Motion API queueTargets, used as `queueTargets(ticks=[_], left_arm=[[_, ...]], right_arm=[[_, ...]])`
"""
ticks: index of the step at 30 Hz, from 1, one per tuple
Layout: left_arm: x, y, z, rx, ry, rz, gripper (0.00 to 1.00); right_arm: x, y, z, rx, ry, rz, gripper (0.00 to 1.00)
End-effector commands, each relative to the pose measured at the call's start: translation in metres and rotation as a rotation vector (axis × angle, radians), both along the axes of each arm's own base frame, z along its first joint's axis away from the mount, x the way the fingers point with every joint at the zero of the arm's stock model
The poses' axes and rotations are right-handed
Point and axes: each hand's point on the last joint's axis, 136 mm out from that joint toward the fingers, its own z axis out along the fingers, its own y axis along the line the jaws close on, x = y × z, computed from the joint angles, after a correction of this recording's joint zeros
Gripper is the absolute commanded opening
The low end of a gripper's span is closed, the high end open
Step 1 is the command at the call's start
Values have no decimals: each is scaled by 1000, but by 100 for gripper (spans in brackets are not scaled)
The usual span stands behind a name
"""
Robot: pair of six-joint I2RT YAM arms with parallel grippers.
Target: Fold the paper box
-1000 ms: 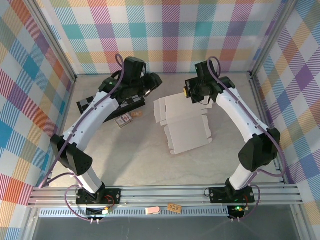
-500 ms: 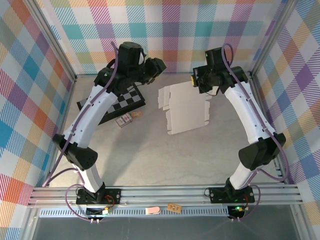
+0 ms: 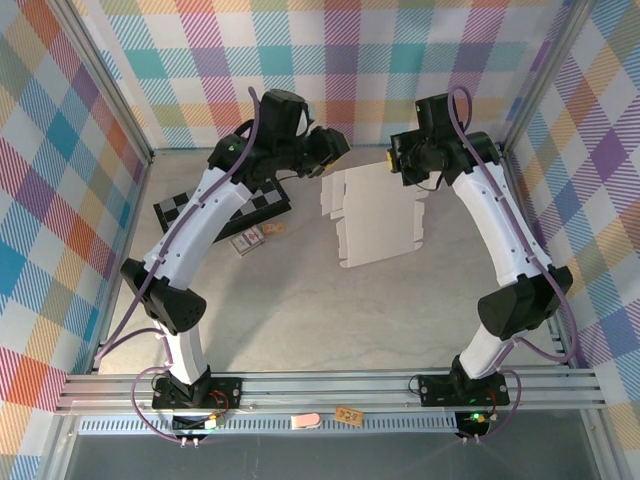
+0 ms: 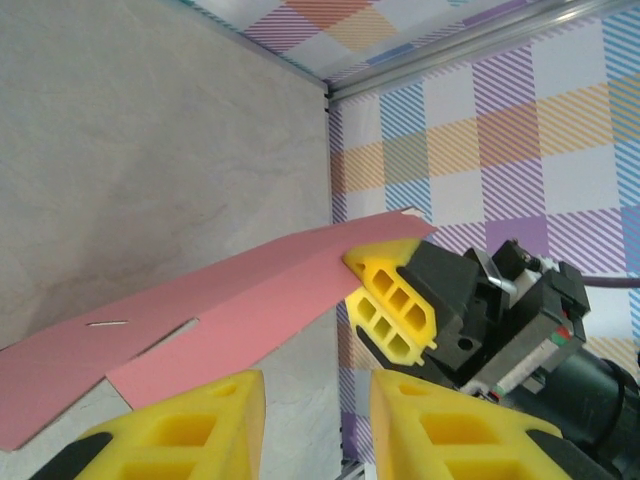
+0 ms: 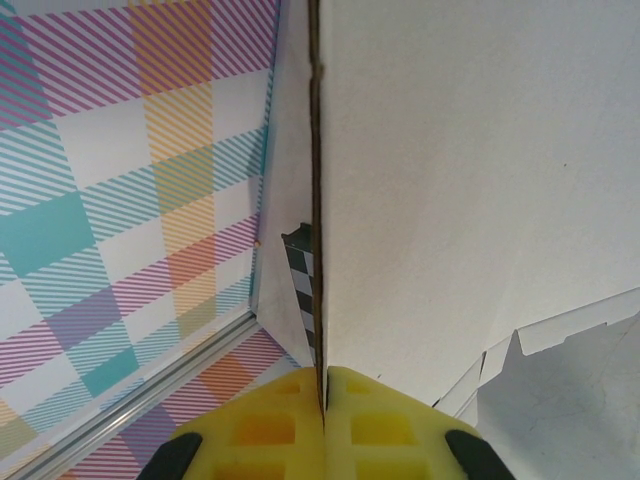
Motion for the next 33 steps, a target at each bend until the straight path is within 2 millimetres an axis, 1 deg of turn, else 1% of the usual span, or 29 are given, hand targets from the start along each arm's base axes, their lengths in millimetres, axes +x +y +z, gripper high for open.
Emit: queueTargets(ticks=[1, 8, 14, 17, 21, 29, 31, 33], left_arm=[[-7, -6, 7, 4, -18, -38, 32], [-3, -9, 7, 11, -40, -30, 32], [2, -16, 14, 8, -67, -29, 32], [-2, -22, 13, 4, -61, -49, 32], [-14, -29, 6, 26, -41, -74, 32], [-18, -19, 6, 58, -54, -48, 32], [-17, -11, 14, 76, -92, -22, 33], [-16, -1, 28, 93, -145, 9, 33]], right_arm=[[-2, -8, 21, 7, -39, -15, 0], [-6, -9, 35, 20, -62, -13, 0], [-8, -9, 38, 23, -65, -12, 0], [-9, -11, 38, 23, -68, -15, 0], [-6, -13, 37, 26, -67, -21, 0], [-4, -14, 38, 33, -67, -26, 0], [-5, -15, 39, 33, -67, -25, 0], [-6, -16, 38, 31, -63, -23, 0]])
